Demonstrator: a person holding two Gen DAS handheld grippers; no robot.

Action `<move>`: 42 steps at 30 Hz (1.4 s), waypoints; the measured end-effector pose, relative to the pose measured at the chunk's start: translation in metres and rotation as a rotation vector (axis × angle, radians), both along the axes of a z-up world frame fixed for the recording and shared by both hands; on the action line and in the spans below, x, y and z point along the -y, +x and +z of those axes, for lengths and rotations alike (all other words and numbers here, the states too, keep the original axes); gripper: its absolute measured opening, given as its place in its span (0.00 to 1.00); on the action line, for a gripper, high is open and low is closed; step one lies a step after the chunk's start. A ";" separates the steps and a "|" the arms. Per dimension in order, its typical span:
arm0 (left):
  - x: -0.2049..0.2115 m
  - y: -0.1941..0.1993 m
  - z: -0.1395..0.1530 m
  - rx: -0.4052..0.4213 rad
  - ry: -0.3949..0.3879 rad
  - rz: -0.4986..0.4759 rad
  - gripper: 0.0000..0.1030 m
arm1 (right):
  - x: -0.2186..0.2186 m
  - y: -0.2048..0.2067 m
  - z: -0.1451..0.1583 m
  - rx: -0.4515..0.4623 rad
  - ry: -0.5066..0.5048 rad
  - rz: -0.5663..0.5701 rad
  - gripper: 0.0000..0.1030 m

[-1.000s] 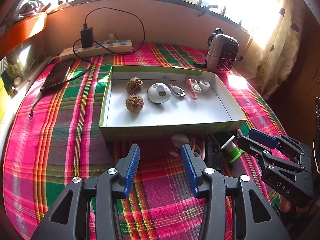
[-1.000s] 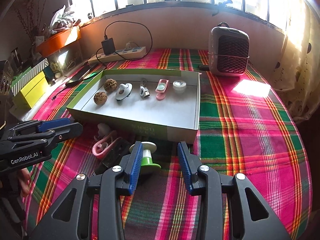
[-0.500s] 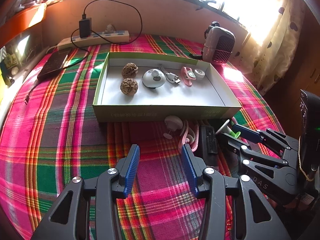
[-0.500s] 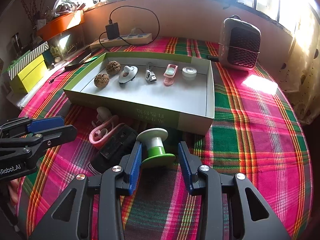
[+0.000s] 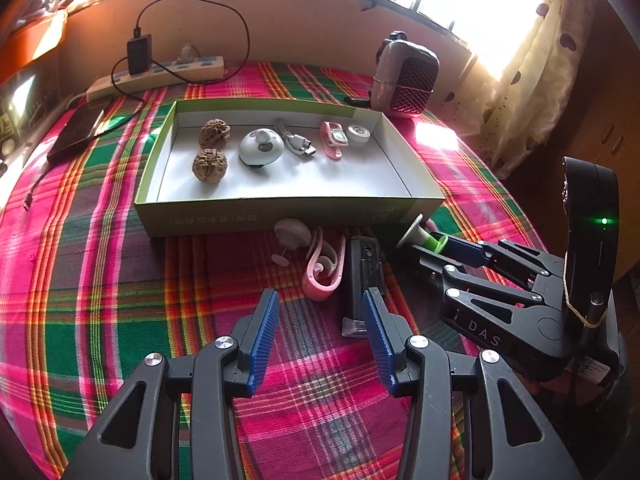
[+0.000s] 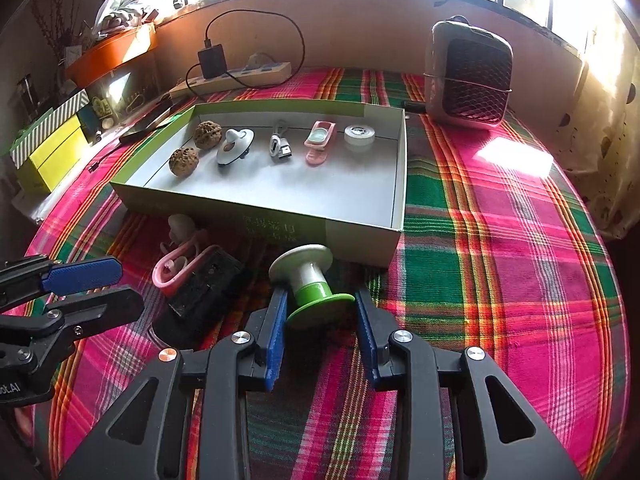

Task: Organize objects
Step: 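Grasp the green-and-white spool with the right tool while left tool approaches the black device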

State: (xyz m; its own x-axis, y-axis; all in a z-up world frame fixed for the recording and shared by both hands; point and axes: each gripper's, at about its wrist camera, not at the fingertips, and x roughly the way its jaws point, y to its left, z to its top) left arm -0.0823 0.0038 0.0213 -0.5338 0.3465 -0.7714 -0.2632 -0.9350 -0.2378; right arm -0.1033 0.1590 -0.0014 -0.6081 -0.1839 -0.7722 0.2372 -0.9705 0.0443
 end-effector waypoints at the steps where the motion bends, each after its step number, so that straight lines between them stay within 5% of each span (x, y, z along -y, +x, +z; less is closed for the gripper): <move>1: -0.003 0.001 0.000 -0.002 -0.001 -0.006 0.41 | -0.001 0.000 0.000 -0.001 0.002 -0.002 0.32; 42: -0.067 -0.017 -0.014 -0.008 -0.135 -0.051 0.41 | -0.055 0.012 0.001 0.003 -0.008 -0.063 0.32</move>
